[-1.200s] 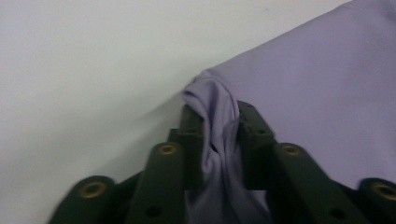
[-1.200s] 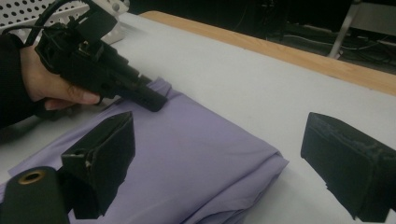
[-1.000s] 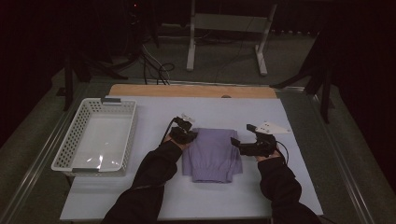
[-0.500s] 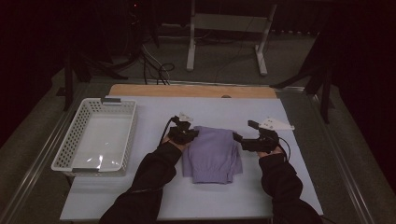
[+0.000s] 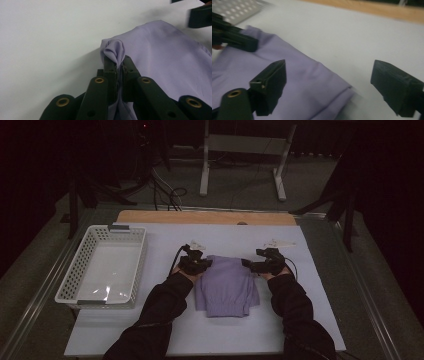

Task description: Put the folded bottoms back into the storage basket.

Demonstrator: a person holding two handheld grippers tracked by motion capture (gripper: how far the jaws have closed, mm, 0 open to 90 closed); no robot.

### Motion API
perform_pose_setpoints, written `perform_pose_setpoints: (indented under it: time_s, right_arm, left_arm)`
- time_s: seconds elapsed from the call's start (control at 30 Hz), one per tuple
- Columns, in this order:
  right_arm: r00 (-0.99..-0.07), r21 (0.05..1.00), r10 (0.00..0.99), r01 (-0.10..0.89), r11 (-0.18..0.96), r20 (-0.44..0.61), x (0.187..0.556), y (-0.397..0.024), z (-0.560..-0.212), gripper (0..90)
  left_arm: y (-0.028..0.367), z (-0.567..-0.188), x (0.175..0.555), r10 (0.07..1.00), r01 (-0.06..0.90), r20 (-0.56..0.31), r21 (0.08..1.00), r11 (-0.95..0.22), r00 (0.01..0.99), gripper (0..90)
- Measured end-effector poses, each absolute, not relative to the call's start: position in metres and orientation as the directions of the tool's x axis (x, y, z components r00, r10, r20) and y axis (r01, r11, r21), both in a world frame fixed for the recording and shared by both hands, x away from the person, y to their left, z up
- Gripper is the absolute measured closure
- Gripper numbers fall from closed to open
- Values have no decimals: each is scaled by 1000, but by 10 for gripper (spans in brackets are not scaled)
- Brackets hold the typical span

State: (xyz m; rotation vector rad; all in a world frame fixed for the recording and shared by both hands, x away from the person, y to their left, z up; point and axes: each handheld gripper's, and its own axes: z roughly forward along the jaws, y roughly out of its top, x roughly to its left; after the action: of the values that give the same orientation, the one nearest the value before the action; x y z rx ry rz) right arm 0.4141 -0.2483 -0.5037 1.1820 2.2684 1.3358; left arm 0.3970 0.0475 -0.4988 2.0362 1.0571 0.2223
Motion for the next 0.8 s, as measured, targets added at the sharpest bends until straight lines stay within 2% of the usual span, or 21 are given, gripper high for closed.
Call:
perform_pose_setpoints:
  time_s: [0.27, 0.53, 0.73, 0.8]
  right_arm:
    - [-609, 763, 777, 576, 295, 160, 428, -248, -524, 186]
    - [-648, 736, 750, 571, 365, 131, 426, -235, -534, 275]
    - [-677, 729, 734, 532, 432, 59, 419, -230, -532, 415]
    - [-674, 724, 736, 539, 431, 64, 417, -229, -531, 461]
  left_arm:
    - [47, -498, 396, 743, 601, -204, 735, -314, 637, 861]
    - [46, -499, 396, 742, 601, -202, 733, -319, 639, 861]
    - [45, -499, 395, 737, 598, -199, 732, -326, 646, 861]
    - [45, -499, 395, 738, 598, -200, 733, -325, 645, 861]
